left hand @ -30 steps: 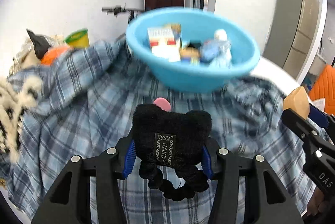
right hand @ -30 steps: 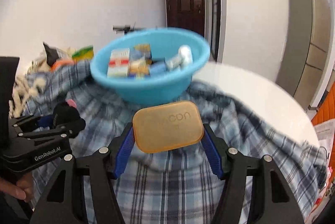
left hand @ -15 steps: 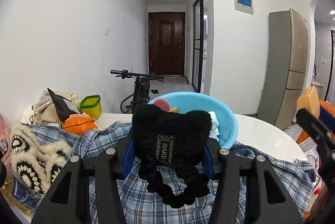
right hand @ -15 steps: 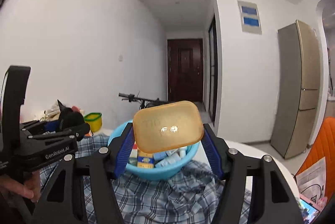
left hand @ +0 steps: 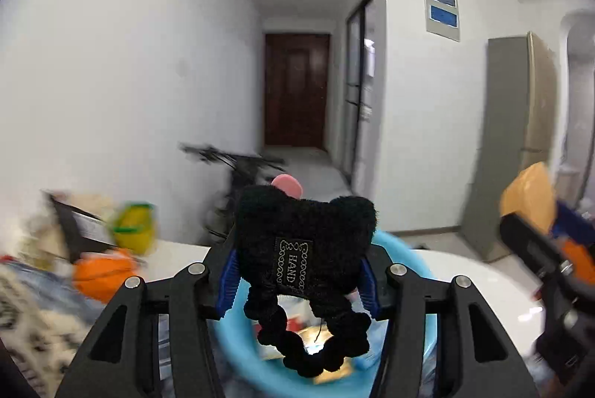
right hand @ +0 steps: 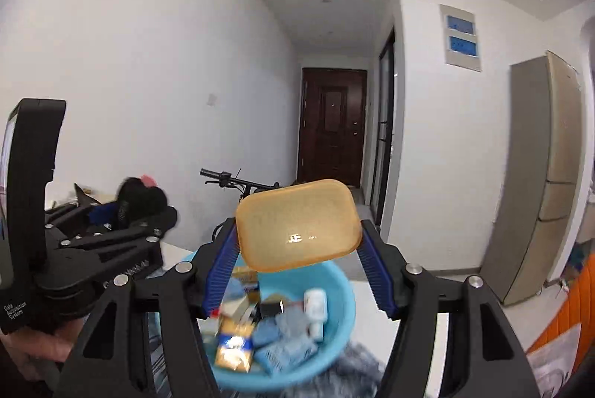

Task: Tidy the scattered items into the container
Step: 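Lift the glove and soap bar and carry them over the basin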

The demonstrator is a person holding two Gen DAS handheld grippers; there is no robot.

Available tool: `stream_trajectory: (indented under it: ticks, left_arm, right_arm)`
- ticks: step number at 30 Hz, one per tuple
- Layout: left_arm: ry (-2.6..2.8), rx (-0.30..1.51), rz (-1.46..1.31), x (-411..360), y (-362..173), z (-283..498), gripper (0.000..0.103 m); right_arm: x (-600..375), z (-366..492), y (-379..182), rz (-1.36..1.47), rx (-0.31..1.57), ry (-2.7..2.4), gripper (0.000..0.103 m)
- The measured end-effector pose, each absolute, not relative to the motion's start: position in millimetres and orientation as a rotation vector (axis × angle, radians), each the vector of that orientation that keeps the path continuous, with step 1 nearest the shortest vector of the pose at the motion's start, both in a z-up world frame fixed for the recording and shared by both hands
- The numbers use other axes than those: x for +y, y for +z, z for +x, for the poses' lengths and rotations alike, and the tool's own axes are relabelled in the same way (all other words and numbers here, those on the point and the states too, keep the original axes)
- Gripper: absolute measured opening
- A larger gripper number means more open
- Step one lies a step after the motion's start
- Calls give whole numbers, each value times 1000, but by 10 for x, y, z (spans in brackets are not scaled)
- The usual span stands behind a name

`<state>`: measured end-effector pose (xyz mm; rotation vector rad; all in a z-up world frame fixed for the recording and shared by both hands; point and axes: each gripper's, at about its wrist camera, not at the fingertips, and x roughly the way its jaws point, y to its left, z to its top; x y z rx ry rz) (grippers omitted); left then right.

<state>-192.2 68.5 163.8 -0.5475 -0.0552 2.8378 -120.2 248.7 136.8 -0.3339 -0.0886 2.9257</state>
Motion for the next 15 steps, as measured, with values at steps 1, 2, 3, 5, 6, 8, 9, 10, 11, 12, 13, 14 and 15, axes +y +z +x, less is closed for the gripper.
stream_trajectory:
  ticks: [1, 2, 3, 5, 6, 8, 9, 10, 11, 12, 13, 14, 15]
  left_arm:
    - [2834, -72, -577, 697, 1633, -2098, 55]
    - [2834, -87, -603, 707, 1634, -2302, 55]
    - [2835, -99, -630, 713, 1635, -2537, 54]
    - [2851, -93, -670, 729, 1635, -2805, 54]
    - [2846, -90, -685, 741, 1633, -2946, 54]
    - [2854, -27, -724, 799, 1617, -3111, 54]
    - [2865, -4, -748, 833, 1610, -3179, 54]
    - [2859, -5, -763, 832, 1605, -3217, 54]
    - [2852, -17, -782, 830, 1602, -3245, 54]
    - [2844, -35, -802, 806, 1593, -3273, 54]
    - [2832, -51, -822, 787, 1585, -3286, 54]
    - [2820, -59, -841, 776, 1567, -3286, 54]
    - [2799, -55, -900, 760, 1526, -3316, 54]
  right_arm:
    - [2530, -1362, 1375, -353, -80, 2916, 62]
    - [2573, -1506, 1378, -366, -60, 2908, 62]
    - [2612, -1661, 1378, -395, -50, 2906, 62]
    - [2683, -1923, 1370, -435, -37, 2883, 62]
    - [2719, -2048, 1365, -465, -21, 2885, 62]
    - [2777, -2241, 1369, -504, 9, 2889, 62]
    - [2802, -2321, 1372, -523, 21, 2892, 62]
    - [2823, -2360, 1368, -533, 36, 2895, 62]
    - [2841, -2408, 1375, -547, 50, 2899, 62]
    - [2861, -2449, 1386, -567, 60, 2899, 62]
    - [2874, -2486, 1389, -590, 67, 2898, 62]
    - [2892, -2514, 1389, -618, 80, 2897, 62]
    - [2910, -2545, 1381, -657, 98, 2896, 62]
